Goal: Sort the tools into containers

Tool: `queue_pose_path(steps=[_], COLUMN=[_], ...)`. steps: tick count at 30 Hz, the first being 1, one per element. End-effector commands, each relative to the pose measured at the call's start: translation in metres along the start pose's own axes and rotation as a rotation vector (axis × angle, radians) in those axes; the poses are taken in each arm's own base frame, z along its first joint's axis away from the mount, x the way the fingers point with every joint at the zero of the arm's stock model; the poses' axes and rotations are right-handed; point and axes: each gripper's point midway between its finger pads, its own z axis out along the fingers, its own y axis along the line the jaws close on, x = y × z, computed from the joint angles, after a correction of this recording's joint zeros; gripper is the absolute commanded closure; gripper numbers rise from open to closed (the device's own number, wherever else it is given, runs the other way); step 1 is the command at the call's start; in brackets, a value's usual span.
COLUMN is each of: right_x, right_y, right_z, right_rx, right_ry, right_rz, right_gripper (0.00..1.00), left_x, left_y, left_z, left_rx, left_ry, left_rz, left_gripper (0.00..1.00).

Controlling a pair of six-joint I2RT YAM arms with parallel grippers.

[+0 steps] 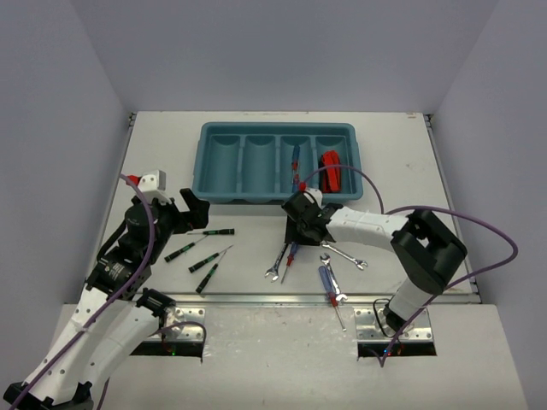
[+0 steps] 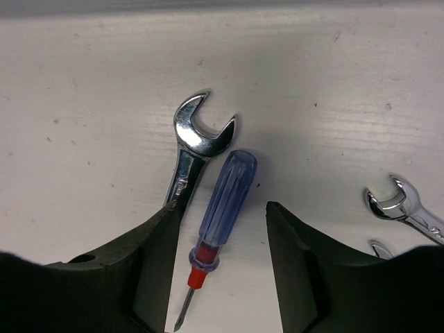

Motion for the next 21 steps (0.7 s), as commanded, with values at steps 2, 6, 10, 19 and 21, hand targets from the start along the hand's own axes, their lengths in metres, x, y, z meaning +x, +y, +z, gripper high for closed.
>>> queue_pose_path(steps=[2, 6, 10, 19, 21], right_x=[0.006, 0.012, 0.010, -0.017, -0.035], right_y=[-0.003, -0.009, -0.013, 0.008, 0.021], right_z=[0.012, 0.015, 0.009, -0.025, -0.044], right_rx=[0.058, 0.112, 0.147, 0.046, -0.024], right_ry=[-0.007, 0.005, -0.018, -0.106, -0.156], right_rz=[0.061, 0.073, 0.093, 0.077, 0.038], right_gripper=[0.56, 0.65, 0.79, 0.96, 0.97], left_x=[-0.012, -0.011, -0.011, -0.010, -0.010], left_y=[-0.010, -0.010, -0.010, -0.009, -0.009], left_z=[-0.001, -0.001, -0.001, 0.000, 0.000], left_rx=[0.042, 0.044, 0.041, 0.036, 0.034], left_ry=[-0.049, -0.048, -0.046, -0.042, -0.043], left_rz=[0.005, 0.005, 0.006, 0.006, 0.006], left_gripper=[0.00, 0.00, 0.00, 0.00, 0.00])
